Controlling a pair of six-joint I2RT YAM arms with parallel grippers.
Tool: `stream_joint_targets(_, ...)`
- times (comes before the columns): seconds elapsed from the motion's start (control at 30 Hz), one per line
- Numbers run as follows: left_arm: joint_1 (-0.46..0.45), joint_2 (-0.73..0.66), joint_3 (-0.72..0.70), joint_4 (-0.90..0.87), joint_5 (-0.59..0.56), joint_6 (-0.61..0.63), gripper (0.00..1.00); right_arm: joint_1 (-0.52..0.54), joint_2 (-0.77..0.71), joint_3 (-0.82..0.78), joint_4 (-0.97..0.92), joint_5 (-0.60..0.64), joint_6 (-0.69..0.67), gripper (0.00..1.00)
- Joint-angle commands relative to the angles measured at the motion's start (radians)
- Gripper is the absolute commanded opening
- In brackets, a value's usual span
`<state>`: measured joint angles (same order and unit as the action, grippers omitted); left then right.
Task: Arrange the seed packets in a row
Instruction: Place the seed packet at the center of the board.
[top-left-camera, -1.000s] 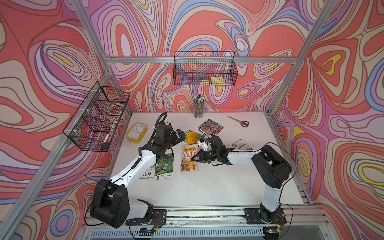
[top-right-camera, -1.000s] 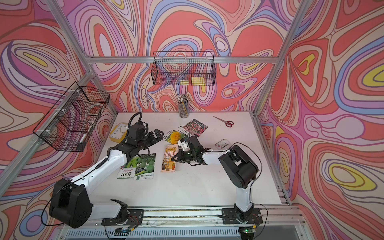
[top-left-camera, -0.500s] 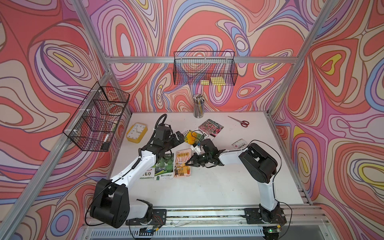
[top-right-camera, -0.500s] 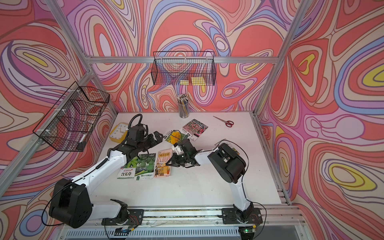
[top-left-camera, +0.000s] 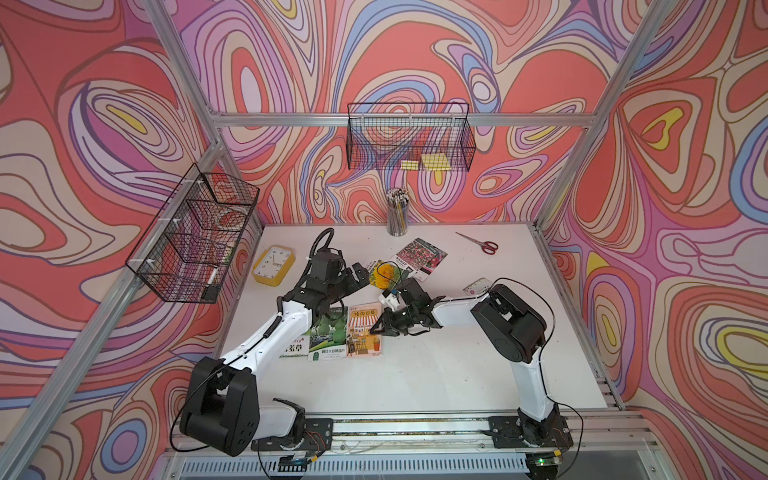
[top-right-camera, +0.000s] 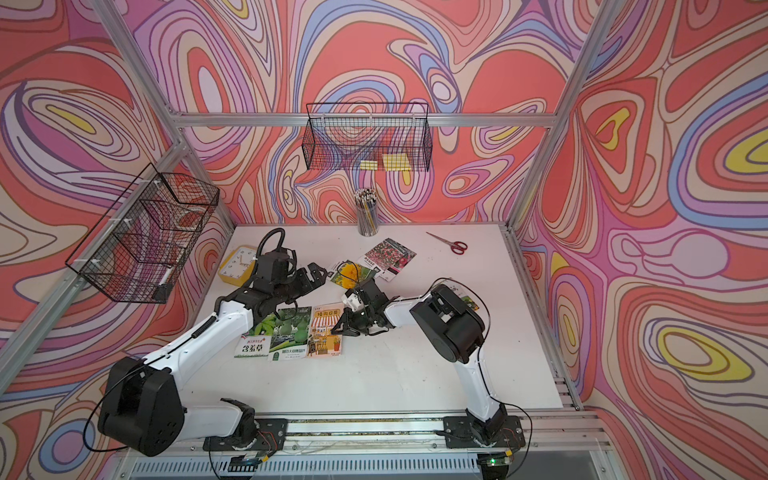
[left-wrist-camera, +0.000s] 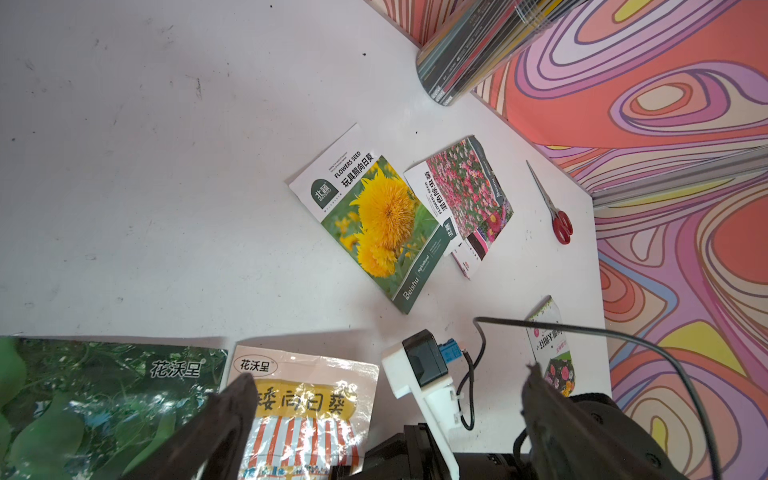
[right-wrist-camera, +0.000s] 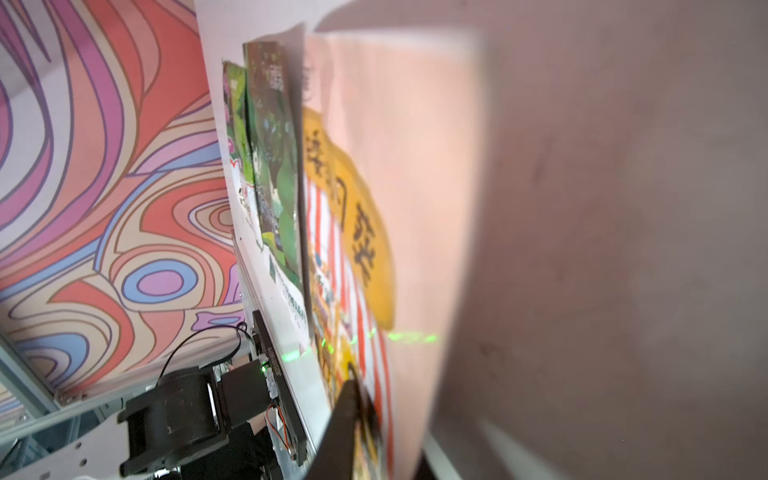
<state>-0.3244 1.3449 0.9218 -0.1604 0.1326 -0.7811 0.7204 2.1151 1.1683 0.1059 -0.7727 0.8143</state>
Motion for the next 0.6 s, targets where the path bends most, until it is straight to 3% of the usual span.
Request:
stream_joint_targets(0.0,0.009,0.015,-0.008,0.007,0.012,-0.004,0.99,0.007,-0.004,0.025,-0.078,0.056,-0.038,0.4)
stream_joint_targets(0.33,0.009,0.038,-0.006,0.019,0.021,-0.008,0.99,0.014,-0.041,0.07,-0.261,0.133,-0.129,0.63)
stream_joint_targets(0.57,0.009,0.062,0.001,0.021,0.022,-0.007,0.99,0.038,-0.099,0.124,-0.486,0.288,-0.265,0.75)
